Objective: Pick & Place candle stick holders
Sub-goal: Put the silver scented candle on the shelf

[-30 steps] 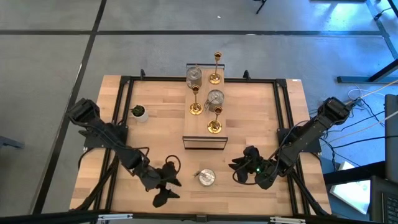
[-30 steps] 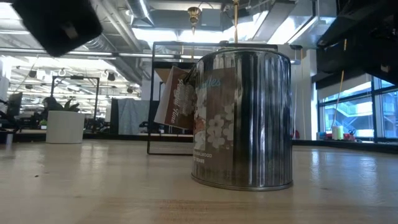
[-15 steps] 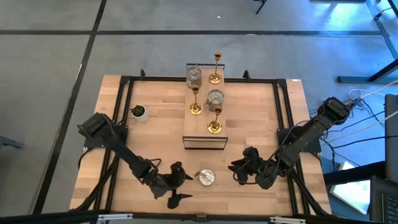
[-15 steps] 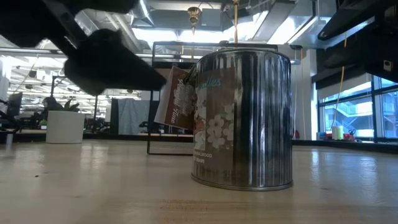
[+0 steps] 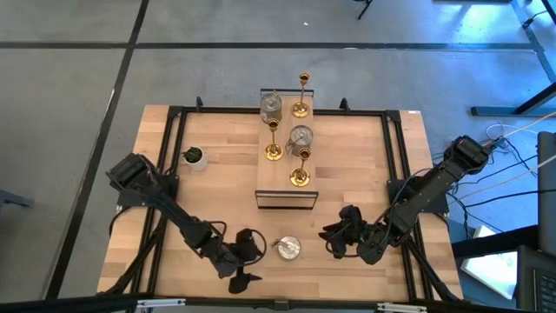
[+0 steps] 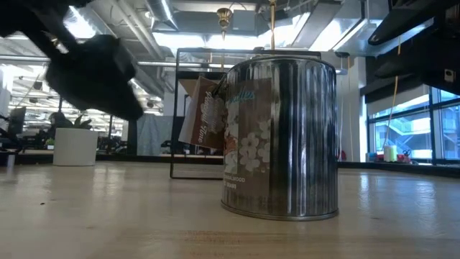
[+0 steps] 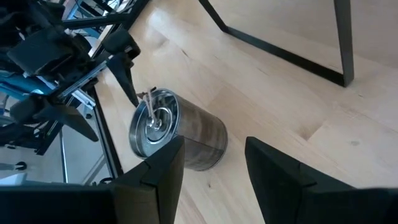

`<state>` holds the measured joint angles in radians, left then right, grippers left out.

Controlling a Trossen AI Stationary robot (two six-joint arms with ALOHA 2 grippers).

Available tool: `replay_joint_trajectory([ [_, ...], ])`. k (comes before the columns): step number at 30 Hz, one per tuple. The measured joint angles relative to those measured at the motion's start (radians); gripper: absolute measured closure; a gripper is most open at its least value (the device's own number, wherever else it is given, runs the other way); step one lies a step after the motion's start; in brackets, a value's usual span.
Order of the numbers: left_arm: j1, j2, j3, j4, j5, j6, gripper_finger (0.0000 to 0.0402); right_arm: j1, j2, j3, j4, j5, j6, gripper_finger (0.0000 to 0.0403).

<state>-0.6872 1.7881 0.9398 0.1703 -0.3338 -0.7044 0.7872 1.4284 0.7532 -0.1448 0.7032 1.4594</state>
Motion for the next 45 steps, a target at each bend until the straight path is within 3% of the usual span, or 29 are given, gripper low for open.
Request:
replay_joint_trajectory([
  [5,-0.015,-0.006,0.000,-0.001,0.022,-0.102,0.0041,0.000,0.000,0.000,0.000,0.000,-0.003,0.0228],
  [16,-0.018,-0.006,0.000,0.039,0.004,-0.096,0.0041,0.000,0.000,0.000,-0.009,0.000,-0.008,0.0228],
  [22,-0.018,-0.006,0.000,0.021,-0.114,-0.035,0.0038,0.000,0.000,0.000,-0.009,0.000,-0.008,0.0228],
  [28,-0.018,-0.006,-0.001,-0.015,-0.189,0.012,0.0005,0.000,0.000,0.000,-0.008,0.000,-0.008,0.0228],
  [34,-0.016,-0.006,-0.001,-0.027,-0.285,0.226,0.0002,0.000,0.000,0.000,-0.008,0.000,-0.008,0.0228],
  [45,0.050,0.049,-0.001,-0.032,-0.268,0.334,0.0002,0.000,0.000,0.000,-0.008,0.034,-0.004,0.0228],
])
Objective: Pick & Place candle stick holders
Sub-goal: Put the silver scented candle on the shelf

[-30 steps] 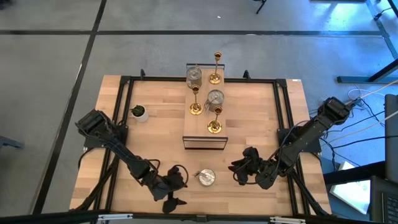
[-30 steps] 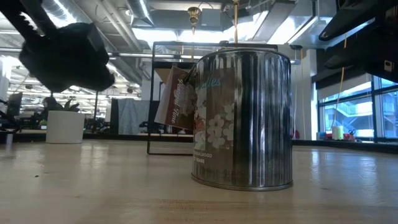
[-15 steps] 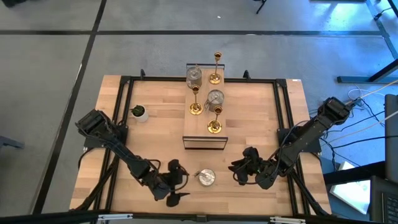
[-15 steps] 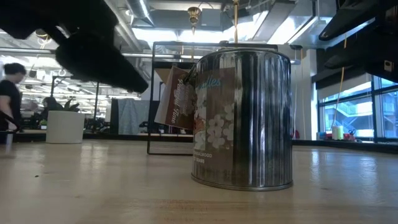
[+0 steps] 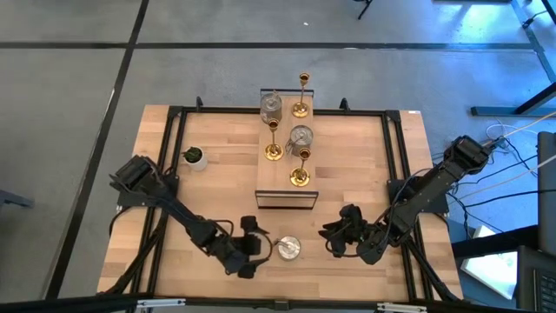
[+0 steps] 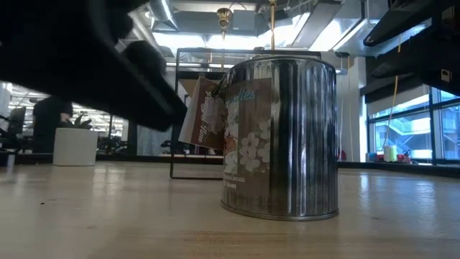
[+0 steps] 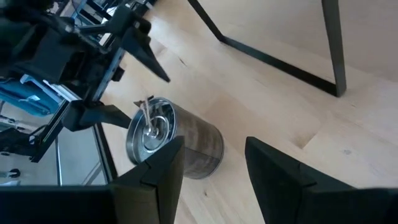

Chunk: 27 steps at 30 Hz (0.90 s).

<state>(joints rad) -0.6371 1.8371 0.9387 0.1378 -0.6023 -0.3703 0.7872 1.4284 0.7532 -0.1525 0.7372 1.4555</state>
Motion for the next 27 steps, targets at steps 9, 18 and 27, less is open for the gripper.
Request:
replay_joint_trajectory([
  [9,0.025,0.000,0.000,0.028,0.020,-0.046,0.0002,-0.001,0.000,0.000,0.000,0.002,-0.001,0.0228],
  [18,0.025,0.039,0.000,0.132,-0.035,-0.158,0.0001,-0.002,0.001,0.000,0.003,0.018,-0.004,0.0228],
  [27,0.033,0.097,0.000,0.232,-0.030,-0.046,0.0001,-0.002,0.074,0.000,0.060,-0.086,0.029,0.0228],
])
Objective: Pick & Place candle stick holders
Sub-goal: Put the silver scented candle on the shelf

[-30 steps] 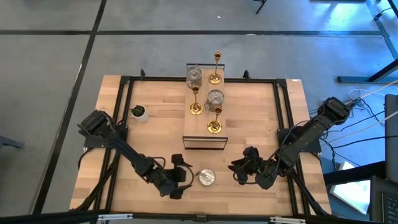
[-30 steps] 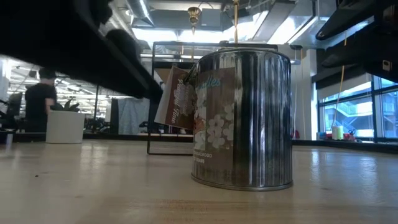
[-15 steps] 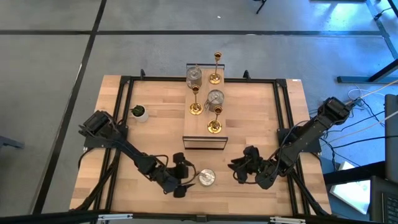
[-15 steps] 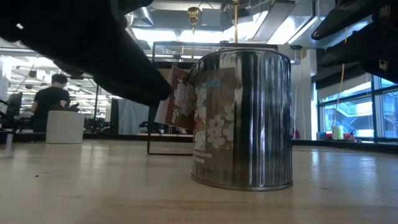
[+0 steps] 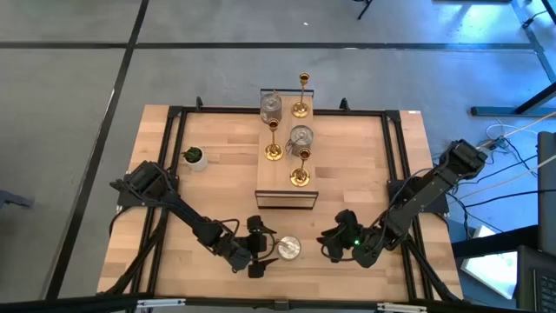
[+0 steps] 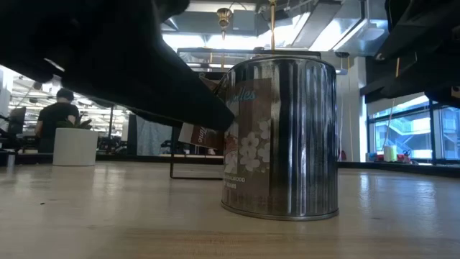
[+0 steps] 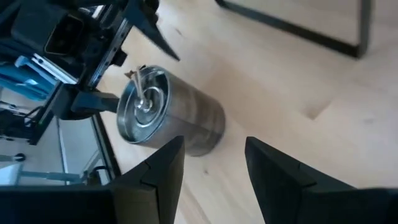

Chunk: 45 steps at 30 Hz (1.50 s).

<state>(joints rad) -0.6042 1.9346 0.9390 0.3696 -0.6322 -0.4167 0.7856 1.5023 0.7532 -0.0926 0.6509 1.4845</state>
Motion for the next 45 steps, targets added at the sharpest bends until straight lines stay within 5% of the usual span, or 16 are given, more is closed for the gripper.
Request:
replay_joint_trajectory([
  [14,0.101,0.000,0.021,0.084,0.178,0.151,0.0001,-0.050,0.148,0.001,0.242,-0.021,-0.011,0.0228],
  [33,0.128,0.016,0.054,0.086,0.243,0.174,0.0002,-0.101,0.168,0.049,0.254,-0.079,-0.124,0.0228],
  [45,0.126,0.150,0.191,0.098,0.283,0.209,0.0002,-0.103,0.168,0.049,0.265,-0.124,-0.122,0.0228],
])
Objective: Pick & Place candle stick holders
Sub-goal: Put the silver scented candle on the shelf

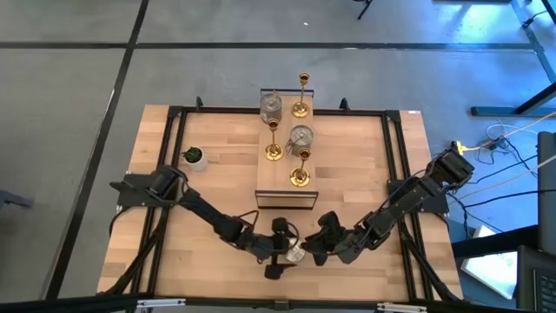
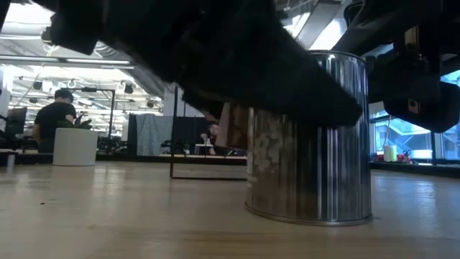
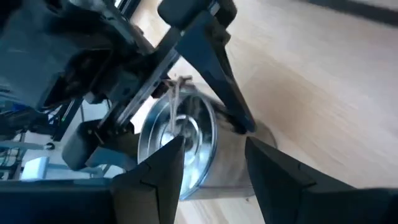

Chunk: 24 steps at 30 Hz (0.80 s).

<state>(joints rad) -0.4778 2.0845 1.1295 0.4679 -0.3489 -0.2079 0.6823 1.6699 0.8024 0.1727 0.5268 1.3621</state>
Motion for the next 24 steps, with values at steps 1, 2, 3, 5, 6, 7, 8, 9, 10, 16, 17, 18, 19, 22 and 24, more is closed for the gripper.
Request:
replay_joint_trajectory([
  [1,0.000,0.003,0.008,-0.001,0.003,0.007,0.0002,0.000,0.000,0.000,0.003,-0.008,0.000,0.0228],
  [2,0.000,0.011,0.020,0.001,0.006,0.013,0.0002,0.000,0.000,0.000,0.009,-0.015,0.001,0.0229],
  [3,0.001,0.016,0.027,0.004,0.011,0.016,0.0002,0.000,0.000,0.000,0.021,-0.027,0.002,0.0229],
  [5,0.002,0.025,0.032,-0.001,0.011,0.024,0.0002,0.000,0.000,0.000,0.046,-0.056,0.002,0.0229],
  [6,0.002,0.028,0.034,-0.001,0.012,0.024,0.0002,0.000,0.000,0.000,0.057,-0.075,0.002,0.0229],
  [7,0.002,0.028,0.034,-0.007,0.011,0.023,0.0002,0.002,0.000,0.000,0.068,-0.092,0.002,0.0229],
  [8,0.002,0.028,0.034,-0.008,0.011,0.023,0.0002,0.006,0.000,0.000,0.080,-0.104,0.002,0.0228],
  [9,0.002,0.028,0.034,-0.013,0.012,0.023,0.0002,0.008,0.000,0.002,0.083,-0.112,0.005,0.0228],
  [10,0.002,0.028,0.035,-0.020,0.010,0.023,0.0002,0.013,0.000,0.007,0.076,-0.117,0.011,0.0228],
  [16,0.003,0.028,0.034,-0.017,0.011,-0.083,0.0002,0.022,0.000,0.013,0.066,-0.113,0.013,0.0228],
  [17,0.003,0.028,0.034,-0.016,0.011,-0.124,0.0002,0.022,0.000,0.013,0.065,-0.112,0.013,0.0228],
  [18,0.002,0.028,0.034,-0.015,0.011,-0.168,0.0002,0.022,0.000,0.013,0.063,-0.112,0.013,0.0228],
  [19,-0.001,0.028,0.035,-0.015,0.011,-0.205,0.0002,0.022,0.000,0.013,0.063,-0.112,0.012,0.0228],
  [22,-0.009,0.027,0.034,-0.015,0.014,-0.284,0.0002,0.023,0.000,0.013,0.063,-0.112,0.010,0.0228],
  [24,-0.013,0.027,0.034,-0.013,0.023,-0.302,0.0001,0.024,0.000,0.013,0.063,-0.112,0.010,0.0228],
])
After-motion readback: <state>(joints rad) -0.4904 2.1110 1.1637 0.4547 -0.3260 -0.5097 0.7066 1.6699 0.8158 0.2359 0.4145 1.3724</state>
